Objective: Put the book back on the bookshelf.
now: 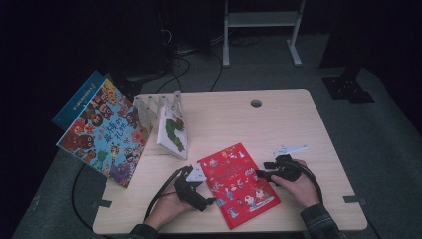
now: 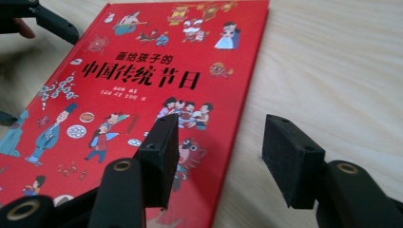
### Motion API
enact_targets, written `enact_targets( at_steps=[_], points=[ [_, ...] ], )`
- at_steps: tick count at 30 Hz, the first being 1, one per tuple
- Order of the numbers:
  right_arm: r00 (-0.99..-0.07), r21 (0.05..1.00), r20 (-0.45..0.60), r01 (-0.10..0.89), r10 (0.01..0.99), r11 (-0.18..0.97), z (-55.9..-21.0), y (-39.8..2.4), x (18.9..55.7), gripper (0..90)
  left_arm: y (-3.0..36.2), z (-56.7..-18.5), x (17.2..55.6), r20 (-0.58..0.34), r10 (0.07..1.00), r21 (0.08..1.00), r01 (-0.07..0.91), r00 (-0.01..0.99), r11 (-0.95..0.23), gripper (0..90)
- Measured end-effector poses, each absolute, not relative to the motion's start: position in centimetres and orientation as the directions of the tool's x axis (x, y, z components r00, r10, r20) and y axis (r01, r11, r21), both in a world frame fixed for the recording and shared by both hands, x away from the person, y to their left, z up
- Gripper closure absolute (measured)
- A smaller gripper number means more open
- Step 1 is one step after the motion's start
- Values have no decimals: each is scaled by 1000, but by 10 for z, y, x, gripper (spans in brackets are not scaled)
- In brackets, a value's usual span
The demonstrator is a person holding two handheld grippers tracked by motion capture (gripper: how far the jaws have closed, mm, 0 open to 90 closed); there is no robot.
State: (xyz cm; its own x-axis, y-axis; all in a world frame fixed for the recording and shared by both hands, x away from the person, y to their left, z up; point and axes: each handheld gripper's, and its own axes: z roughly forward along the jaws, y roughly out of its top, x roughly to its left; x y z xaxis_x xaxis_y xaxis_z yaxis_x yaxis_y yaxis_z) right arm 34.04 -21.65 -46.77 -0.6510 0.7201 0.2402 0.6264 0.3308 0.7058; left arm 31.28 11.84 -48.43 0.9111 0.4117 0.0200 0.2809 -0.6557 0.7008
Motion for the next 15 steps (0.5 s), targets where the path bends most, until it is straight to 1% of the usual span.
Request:
enact_targets(
  at_steps=[6,9,11,15],
  points=[
    [-659,692,271,640,702,334,-474,-210,347,486,118,-484,313,20,412,701,281,911,-656,0],
    [-660,680,293,653,692,335,-476,-208,348,517,118,-484,313,21,414,701,282,910,-655,0],
    [-659,681,289,652,695,335,-476,-207,348,520,118,-484,313,20,415,701,283,909,-654,0],
    [-642,679,300,663,706,315,-476,-208,349,579,118,-484,313,20,416,701,283,909,-654,0]
  ],
)
